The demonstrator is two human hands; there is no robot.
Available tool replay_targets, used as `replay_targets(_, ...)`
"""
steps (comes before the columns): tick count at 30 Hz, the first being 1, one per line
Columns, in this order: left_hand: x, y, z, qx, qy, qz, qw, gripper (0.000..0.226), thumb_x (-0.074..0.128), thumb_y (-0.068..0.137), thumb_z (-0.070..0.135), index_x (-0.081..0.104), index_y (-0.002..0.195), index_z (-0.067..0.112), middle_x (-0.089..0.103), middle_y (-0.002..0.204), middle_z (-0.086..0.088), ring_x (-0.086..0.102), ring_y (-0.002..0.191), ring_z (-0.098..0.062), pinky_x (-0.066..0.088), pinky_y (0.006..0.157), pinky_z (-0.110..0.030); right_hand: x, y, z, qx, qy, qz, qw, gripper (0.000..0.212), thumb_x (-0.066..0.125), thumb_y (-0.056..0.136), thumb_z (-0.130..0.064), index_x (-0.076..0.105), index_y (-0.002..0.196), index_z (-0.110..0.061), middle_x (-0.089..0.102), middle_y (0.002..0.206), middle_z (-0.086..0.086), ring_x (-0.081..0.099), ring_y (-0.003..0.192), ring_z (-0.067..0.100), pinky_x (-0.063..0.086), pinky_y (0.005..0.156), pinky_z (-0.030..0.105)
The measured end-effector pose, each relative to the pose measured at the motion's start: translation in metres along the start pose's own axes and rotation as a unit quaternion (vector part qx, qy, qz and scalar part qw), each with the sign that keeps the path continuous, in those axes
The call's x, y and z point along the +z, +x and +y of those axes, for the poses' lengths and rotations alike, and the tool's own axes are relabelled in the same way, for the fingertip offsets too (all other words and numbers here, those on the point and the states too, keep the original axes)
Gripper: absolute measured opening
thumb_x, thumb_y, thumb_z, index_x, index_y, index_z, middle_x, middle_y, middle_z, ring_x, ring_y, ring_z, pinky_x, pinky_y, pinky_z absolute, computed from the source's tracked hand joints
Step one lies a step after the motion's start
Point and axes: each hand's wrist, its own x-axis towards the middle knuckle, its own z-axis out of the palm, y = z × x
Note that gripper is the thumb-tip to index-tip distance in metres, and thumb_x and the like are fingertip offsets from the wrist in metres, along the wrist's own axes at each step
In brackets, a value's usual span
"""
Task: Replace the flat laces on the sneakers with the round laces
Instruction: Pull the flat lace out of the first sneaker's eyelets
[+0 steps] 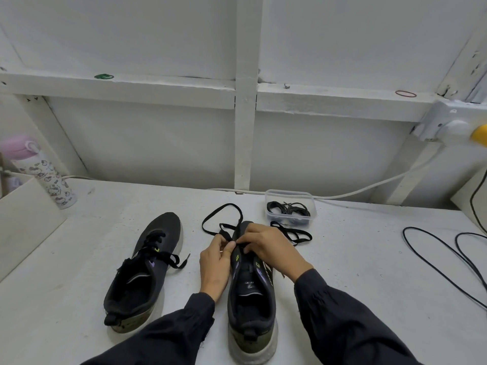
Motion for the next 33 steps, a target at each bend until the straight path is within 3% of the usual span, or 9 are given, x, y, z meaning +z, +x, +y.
replay_targets(4, 0.001, -0.001, 0.000, 0.002, 0.019, 0.020, 1.000, 0.017, 0.062, 0.094, 0.019, 0.053, 0.083, 0.010, 0.061, 0.071, 0.001, 0.056, 0.067, -0.009, 0.038, 0.058, -0.014, 0.005, -0.001, 0.003, -0.046, -0.036, 0.010, 0.998, 0.021, 0.072, 0.073, -0.004, 0.071, 0.091, -0.015, 0.061, 0.081, -0.003, 0.057, 0.072, 0.013, 0.045, 0.052, 0.025)
replay_targets(8, 0.005, -0.002, -0.002, 0.007, 0.042, 0.038, 0.998, 0.019, 0.061, 0.095, 0.021, 0.049, 0.082, 0.013, 0.060, 0.070, 0.000, 0.058, 0.070, -0.023, 0.043, 0.064, -0.034, 0.005, 0.001, 0.004, -0.043, -0.031, -0.003, 0.999, 0.024, 0.069, 0.074, 0.000, 0.068, 0.092, -0.016, 0.060, 0.083, -0.004, 0.060, 0.072, 0.012, 0.044, 0.053, 0.024)
replay_targets(10, 0.006, -0.002, -0.002, 0.014, 0.054, 0.046, 0.997, 0.018, 0.060, 0.095, 0.019, 0.049, 0.083, 0.012, 0.063, 0.072, -0.004, 0.059, 0.072, -0.027, 0.044, 0.066, -0.037, 0.006, 0.002, 0.004, -0.040, -0.025, -0.008, 0.999, 0.026, 0.069, 0.073, 0.002, 0.067, 0.091, -0.017, 0.060, 0.082, -0.004, 0.061, 0.070, 0.013, 0.044, 0.053, 0.024)
replay_targets(15, 0.005, 0.002, 0.000, 0.022, 0.011, 0.058, 0.998, 0.013, 0.050, 0.099, 0.009, 0.043, 0.088, 0.013, 0.069, 0.071, 0.003, 0.063, 0.068, -0.010, 0.045, 0.066, -0.027, 0.011, 0.006, 0.007, -0.045, -0.034, -0.012, 0.998, 0.009, 0.060, 0.076, -0.004, 0.064, 0.079, -0.011, 0.060, 0.078, 0.001, 0.058, 0.066, 0.021, 0.049, 0.051, 0.033)
replay_targets(20, 0.003, 0.004, -0.003, 0.020, -0.026, 0.046, 0.998, 0.018, 0.051, 0.099, 0.012, 0.042, 0.085, 0.017, 0.070, 0.071, 0.005, 0.065, 0.069, -0.007, 0.043, 0.062, -0.008, 0.010, 0.004, 0.006, -0.022, 0.016, -0.016, 1.000, 0.010, 0.065, 0.075, -0.003, 0.066, 0.081, -0.011, 0.059, 0.081, -0.003, 0.054, 0.071, 0.011, 0.040, 0.060, 0.023)
replay_targets(24, -0.002, 0.006, 0.004, -0.014, -0.114, 0.023, 0.993, 0.021, 0.054, 0.098, 0.015, 0.046, 0.079, 0.015, 0.073, 0.074, -0.003, 0.066, 0.069, -0.014, 0.045, 0.064, -0.010, 0.000, 0.003, 0.008, 0.107, 0.156, -0.015, 0.982, 0.016, 0.068, 0.081, -0.004, 0.073, 0.092, -0.014, 0.058, 0.081, -0.018, 0.053, 0.069, 0.003, 0.041, 0.066, 0.015)
replay_targets(26, -0.005, 0.005, 0.007, -0.031, -0.159, 0.008, 0.987, 0.020, 0.054, 0.098, 0.015, 0.051, 0.079, 0.013, 0.073, 0.076, -0.006, 0.067, 0.072, -0.013, 0.046, 0.066, -0.010, -0.002, 0.003, 0.005, 0.147, 0.197, 0.010, 0.969, 0.013, 0.069, 0.084, -0.011, 0.074, 0.095, -0.016, 0.064, 0.085, -0.012, 0.057, 0.071, 0.007, 0.046, 0.069, 0.019)
replay_targets(29, -0.006, 0.001, 0.012, -0.040, -0.191, -0.012, 0.981, 0.019, 0.055, 0.098, 0.015, 0.060, 0.081, 0.012, 0.072, 0.077, -0.005, 0.066, 0.073, -0.005, 0.046, 0.068, -0.007, 0.000, 0.005, -0.002, 0.166, 0.204, 0.015, 0.965, 0.015, 0.076, 0.081, -0.029, 0.075, 0.090, -0.018, 0.065, 0.084, -0.009, 0.053, 0.067, 0.005, 0.044, 0.065, 0.021)
replay_targets(33, -0.012, -0.001, 0.011, -0.047, -0.162, -0.012, 0.986, 0.025, 0.058, 0.096, 0.025, 0.067, 0.079, 0.010, 0.073, 0.072, 0.002, 0.064, 0.069, -0.004, 0.047, 0.069, -0.014, -0.001, 0.007, -0.010, 0.165, 0.156, 0.005, 0.974, 0.011, 0.070, 0.085, -0.029, 0.075, 0.084, -0.019, 0.061, 0.076, -0.012, 0.053, 0.067, 0.004, 0.042, 0.065, 0.025)
